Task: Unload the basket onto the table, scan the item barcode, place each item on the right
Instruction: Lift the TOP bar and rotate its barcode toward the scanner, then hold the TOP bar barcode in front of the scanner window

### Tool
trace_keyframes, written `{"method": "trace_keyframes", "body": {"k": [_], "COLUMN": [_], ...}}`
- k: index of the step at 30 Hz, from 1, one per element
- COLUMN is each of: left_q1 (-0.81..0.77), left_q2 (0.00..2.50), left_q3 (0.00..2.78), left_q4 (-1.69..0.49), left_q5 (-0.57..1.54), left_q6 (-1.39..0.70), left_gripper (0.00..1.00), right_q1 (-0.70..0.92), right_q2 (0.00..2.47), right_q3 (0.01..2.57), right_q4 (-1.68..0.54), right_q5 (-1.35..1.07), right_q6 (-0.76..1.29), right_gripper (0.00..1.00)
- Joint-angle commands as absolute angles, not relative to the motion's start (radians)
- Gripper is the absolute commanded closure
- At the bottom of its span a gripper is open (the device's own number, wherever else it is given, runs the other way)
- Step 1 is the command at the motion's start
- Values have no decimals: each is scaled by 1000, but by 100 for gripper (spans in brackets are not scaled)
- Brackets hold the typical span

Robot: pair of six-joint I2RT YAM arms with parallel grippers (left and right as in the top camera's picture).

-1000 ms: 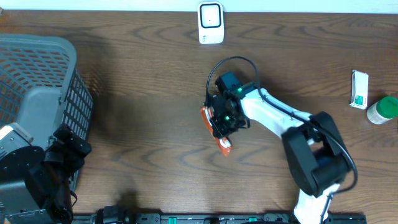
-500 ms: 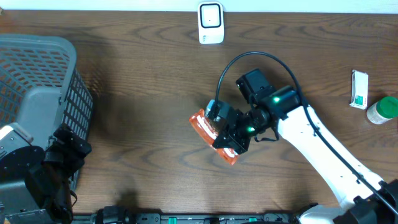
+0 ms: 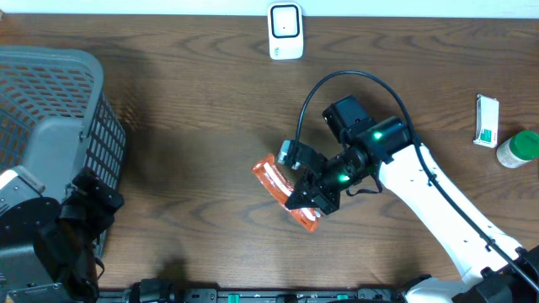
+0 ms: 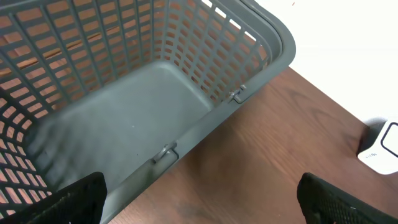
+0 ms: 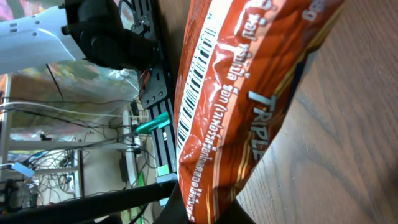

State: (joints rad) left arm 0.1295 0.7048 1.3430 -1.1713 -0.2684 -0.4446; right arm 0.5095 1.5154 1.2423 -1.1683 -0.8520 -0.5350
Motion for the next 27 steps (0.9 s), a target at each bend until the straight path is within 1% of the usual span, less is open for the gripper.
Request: {"method": "trace_keyframes", "body": {"k": [1, 5, 7, 9, 11, 16, 18, 22, 27], "left_q1": [134, 134, 134, 134, 134, 134, 134, 134, 134], "left_q2": [704, 704, 704, 704, 704, 704, 704, 704, 704], "left_q3": [1345, 1345, 1345, 1345, 1345, 1345, 1345, 1345, 1345], "left_q4": [-1174, -1174, -1174, -1174, -1174, -1174, -1174, -1174, -1174], "left_q5": [-282, -282, -282, -282, -282, -282, -282, -282, -282], "left_q6": [-440, -440, -440, -440, -440, -440, -440, -440, -440], "left_gripper": [2, 2, 2, 2, 2, 2, 2, 2, 2], "right_q1": [487, 483, 483, 485, 486, 485, 485, 485, 485], "right_q2": [1507, 1507, 1510, 1516, 1528, 1593, 1629, 1728, 1916], "right_q3": [1250, 1250, 1250, 1250, 1250, 1250, 1256, 1305, 1512], "right_q4": [-1175, -1161, -1114, -1023, -925, -638, -556, -456, -437], "right_q5": [-892, -843, -730, -556, -379, -169, -81, 128, 313], "right_q6": [-559, -537, -426, -250, -134, -12, 13, 1, -73], "right_gripper": [99, 99, 99, 99, 99, 99, 99, 99, 99]}}
